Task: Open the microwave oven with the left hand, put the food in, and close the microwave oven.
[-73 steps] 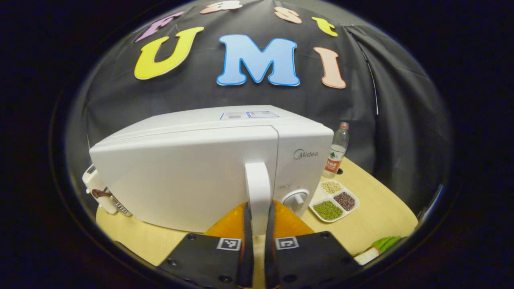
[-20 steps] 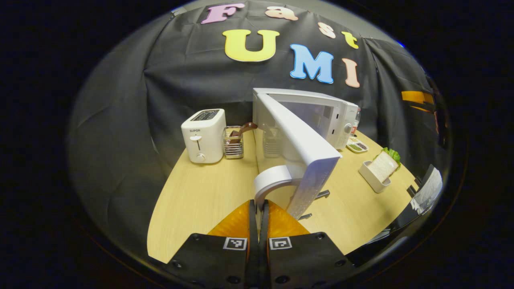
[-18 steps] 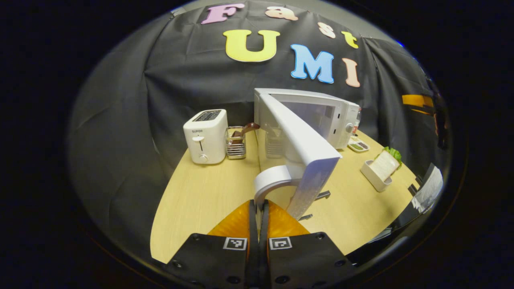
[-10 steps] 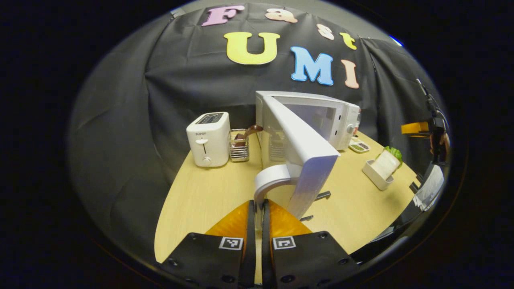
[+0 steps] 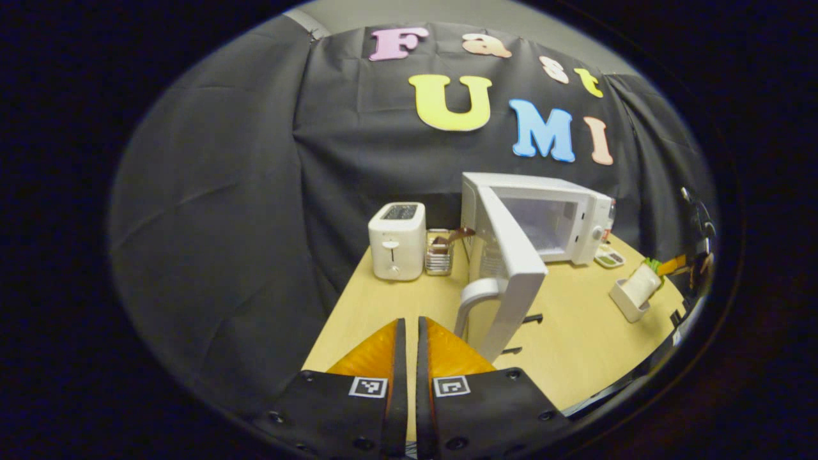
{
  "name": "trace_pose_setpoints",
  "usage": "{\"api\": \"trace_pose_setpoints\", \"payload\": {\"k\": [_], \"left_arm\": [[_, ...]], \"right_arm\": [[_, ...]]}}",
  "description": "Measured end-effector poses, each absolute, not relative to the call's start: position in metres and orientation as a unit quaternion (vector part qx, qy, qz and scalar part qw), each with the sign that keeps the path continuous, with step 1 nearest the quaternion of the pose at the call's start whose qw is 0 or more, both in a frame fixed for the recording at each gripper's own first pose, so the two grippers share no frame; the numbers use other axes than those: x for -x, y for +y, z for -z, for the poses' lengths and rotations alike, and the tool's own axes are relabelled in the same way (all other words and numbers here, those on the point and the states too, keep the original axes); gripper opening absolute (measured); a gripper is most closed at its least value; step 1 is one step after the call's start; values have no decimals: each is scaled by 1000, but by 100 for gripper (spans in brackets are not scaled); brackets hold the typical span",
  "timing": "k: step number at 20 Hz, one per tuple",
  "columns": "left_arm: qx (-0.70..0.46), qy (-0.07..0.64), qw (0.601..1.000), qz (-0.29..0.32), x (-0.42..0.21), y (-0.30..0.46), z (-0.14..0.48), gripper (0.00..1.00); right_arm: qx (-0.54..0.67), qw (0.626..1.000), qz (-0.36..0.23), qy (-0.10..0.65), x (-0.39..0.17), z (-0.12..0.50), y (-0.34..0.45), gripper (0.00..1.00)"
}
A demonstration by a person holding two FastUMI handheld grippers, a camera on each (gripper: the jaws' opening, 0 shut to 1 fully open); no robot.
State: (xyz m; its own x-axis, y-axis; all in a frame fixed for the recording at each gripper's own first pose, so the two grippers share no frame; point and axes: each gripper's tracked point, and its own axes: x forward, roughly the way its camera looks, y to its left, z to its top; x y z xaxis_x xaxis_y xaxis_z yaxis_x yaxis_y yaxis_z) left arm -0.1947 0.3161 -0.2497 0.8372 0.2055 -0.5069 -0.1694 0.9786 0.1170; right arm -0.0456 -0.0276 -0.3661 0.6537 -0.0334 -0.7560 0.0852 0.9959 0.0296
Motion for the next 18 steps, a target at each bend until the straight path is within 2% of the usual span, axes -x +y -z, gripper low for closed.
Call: {"api": "trace_pose_setpoints", "payload": {"k": [3,5,6,7,8,9,12,13,14,16,17,18], "left_arm": [[-29,199,974,-104,182,283,177,13],[-19,156,983,-93,164,246,129,53],[-20,137,987,-86,147,226,112,74],[-19,121,990,-73,141,201,94,96],[-14,109,992,-59,131,176,82,96],[-6,96,995,-39,120,150,72,96],[-2,68,998,7,97,80,48,96],[-6,63,998,16,90,63,45,96],[-10,58,998,25,83,44,41,97],[-11,59,998,35,77,19,41,94],[-13,63,997,38,78,11,43,95],[-16,67,997,37,77,5,44,95]], "right_arm": [[-39,901,21,431,45,380,-33,96],[-49,897,15,438,45,386,-36,97],[-58,896,11,441,45,388,-37,94],[-68,894,7,443,45,390,-36,83],[-79,890,2,448,46,392,-35,88],[-93,886,-4,454,46,396,-33,85],[-129,879,-25,458,47,400,-28,85],[-134,880,-25,455,45,401,-30,65],[-143,877,-39,456,44,399,-26,59],[-165,875,-64,451,43,396,-21,58],[-176,871,-79,452,44,396,-17,37],[-195,866,-90,451,41,394,-15,37]]}}
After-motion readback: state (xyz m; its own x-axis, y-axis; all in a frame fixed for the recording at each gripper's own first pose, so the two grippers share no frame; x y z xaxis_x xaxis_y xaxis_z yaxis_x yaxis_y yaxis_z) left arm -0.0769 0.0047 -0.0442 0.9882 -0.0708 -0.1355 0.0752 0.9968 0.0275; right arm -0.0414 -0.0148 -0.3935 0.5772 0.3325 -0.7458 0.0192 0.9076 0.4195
